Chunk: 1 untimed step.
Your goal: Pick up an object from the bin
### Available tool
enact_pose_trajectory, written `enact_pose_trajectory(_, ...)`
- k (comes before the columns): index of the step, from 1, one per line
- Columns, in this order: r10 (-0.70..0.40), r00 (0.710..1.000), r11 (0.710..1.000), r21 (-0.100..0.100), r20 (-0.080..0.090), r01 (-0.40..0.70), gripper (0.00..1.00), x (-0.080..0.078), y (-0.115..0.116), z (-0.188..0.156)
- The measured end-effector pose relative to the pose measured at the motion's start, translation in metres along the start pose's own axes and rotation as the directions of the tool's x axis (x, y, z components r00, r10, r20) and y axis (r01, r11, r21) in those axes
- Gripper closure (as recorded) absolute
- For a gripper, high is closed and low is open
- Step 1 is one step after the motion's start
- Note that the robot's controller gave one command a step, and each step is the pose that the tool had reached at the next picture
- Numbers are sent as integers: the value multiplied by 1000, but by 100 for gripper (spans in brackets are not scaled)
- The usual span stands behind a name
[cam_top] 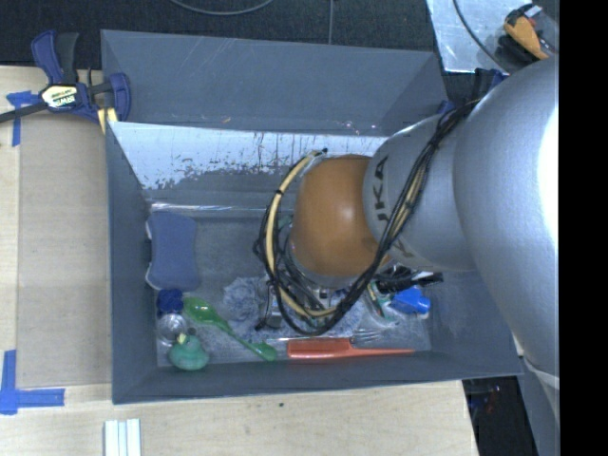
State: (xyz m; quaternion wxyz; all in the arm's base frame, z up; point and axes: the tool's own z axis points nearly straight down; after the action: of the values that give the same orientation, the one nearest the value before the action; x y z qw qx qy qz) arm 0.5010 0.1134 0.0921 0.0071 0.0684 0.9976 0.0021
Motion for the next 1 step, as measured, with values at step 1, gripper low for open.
enact_pose_trajectory(1,-210,978,978,-4,10,210,100,-26,-25,19)
